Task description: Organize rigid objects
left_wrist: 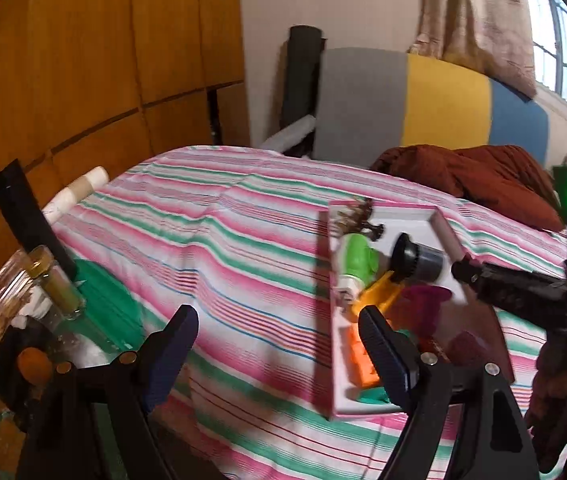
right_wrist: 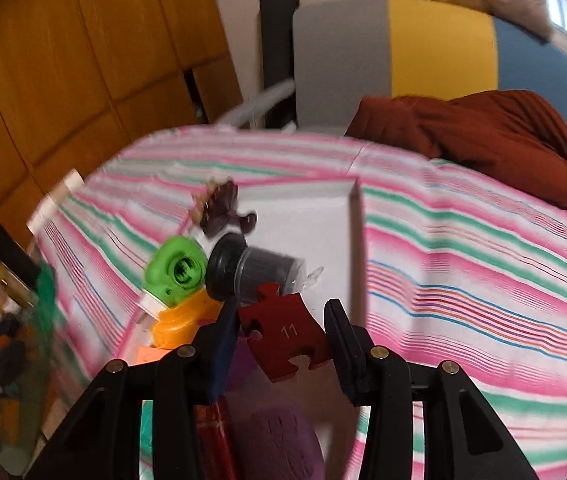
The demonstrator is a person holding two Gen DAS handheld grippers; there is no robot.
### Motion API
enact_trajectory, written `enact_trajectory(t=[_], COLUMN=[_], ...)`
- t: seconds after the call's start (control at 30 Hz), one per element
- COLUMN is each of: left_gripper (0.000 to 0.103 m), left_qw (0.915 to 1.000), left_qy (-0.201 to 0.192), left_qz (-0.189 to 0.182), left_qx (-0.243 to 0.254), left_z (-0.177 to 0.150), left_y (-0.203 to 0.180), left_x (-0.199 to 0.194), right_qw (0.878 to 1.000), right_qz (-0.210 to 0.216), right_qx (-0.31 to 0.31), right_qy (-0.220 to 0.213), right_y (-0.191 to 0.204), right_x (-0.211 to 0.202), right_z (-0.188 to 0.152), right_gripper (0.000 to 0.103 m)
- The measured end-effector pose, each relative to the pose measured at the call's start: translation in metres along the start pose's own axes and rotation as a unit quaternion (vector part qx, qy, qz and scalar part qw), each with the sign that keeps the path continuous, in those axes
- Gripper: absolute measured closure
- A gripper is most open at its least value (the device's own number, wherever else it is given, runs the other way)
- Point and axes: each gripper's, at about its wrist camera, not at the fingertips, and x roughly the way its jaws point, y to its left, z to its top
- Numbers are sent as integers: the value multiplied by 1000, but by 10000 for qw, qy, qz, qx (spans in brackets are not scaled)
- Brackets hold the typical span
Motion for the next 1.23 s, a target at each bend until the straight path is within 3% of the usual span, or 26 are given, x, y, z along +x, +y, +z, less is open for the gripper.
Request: enact_trajectory(t=[0.1,0.17,0.37,0.67,0.93,1.1,1.23], left_gripper=[20,20,20,27,27,41,43], left_qw=[9999,9996,9987,9987,9997,9993,9992], left_qy=[-6,-125,-321,-93,-87,-340,-339], left_qz=[105,108,130,-31,-30,10,-17], left_qx=[-112,-228,-372,-507,-217,-175,-205], left_z=[4,6,9,7,0,-1,-1], left_y=[4,7,7,8,-2,-2,0], left_x=[0,-4,-12,-15,-20,-28,-26], right_qw=[9991,9991,9993,9985,9962,9957,9943], right_qz=[-208,-154,-83,-241,-345,-456,-632], right_qx=[84,266,273,134,-79,-161,-114], right_qy=[365,304,232,-481,-800,-794,-849], right_y=[0,-6,-8,6,23,33,36], right_x=[25,24,15,-39,-69,-71,-74], right_z=[-5,-7,-13,-29,-48,-51,-46], right_gripper=[58,39,36,20,17,17,17])
